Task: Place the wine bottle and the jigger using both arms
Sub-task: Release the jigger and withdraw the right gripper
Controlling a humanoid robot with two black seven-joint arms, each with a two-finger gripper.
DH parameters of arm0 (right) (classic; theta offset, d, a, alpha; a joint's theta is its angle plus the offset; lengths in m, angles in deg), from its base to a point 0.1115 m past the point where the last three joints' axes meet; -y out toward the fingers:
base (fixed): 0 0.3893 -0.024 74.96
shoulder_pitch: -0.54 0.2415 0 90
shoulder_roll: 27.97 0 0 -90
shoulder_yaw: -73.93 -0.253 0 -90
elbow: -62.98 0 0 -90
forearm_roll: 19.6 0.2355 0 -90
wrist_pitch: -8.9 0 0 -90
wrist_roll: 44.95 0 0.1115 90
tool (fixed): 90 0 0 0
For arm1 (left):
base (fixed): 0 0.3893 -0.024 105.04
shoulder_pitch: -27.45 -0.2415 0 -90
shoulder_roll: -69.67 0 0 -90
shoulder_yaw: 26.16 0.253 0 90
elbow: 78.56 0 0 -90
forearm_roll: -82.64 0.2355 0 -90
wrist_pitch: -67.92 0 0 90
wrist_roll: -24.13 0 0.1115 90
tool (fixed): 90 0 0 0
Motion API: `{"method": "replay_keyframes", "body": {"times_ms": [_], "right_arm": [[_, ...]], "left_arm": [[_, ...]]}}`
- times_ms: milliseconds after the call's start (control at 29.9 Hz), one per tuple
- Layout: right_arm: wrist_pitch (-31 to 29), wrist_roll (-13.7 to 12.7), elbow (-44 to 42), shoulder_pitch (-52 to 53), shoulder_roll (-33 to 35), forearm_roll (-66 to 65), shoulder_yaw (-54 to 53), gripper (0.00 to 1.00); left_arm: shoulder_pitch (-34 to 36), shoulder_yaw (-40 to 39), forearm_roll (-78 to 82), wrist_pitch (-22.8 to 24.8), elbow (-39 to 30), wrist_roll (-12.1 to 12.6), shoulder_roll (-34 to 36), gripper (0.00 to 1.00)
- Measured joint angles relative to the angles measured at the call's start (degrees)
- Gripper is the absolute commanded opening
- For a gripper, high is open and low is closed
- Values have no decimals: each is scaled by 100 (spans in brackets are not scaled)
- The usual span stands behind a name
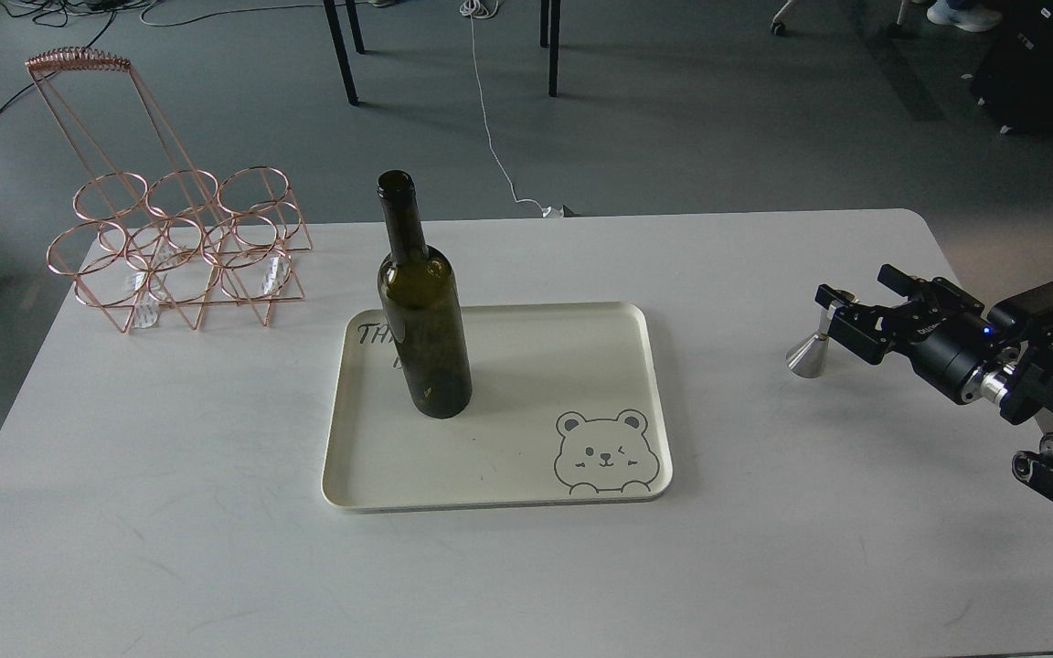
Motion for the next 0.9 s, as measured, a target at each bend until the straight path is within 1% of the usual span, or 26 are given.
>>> {"method": "replay_keyframes", "body": {"times_ms": [134,301,367,501,635,768,902], "right_arm": [[0,0,423,249,299,266,-2,97],[-46,0,652,1084,463,935,-5,97],[-282,0,639,1475,463,1357,-5,97],[-1016,-1,582,2206,398,2595,-10,97],[-1631,-1,483,2755,175,3887,-15,97],[-2077,-1,273,2926,-173,4931,-222,98],[-2621,-1,78,2795,-420,6179,-678,98]], "left_arm": [[0,-3,0,0,2,0,3,99],[15,0,0,0,6,34,32,99],[22,1,0,0,-1,46,57,99],[28,-9,6,0,-15,57,216,99],[41,4,16,0,-222,70,462,99],[35,67,120,0,-608,120,783,99],[41,90,801,0,-1222,248,1187,99]]}}
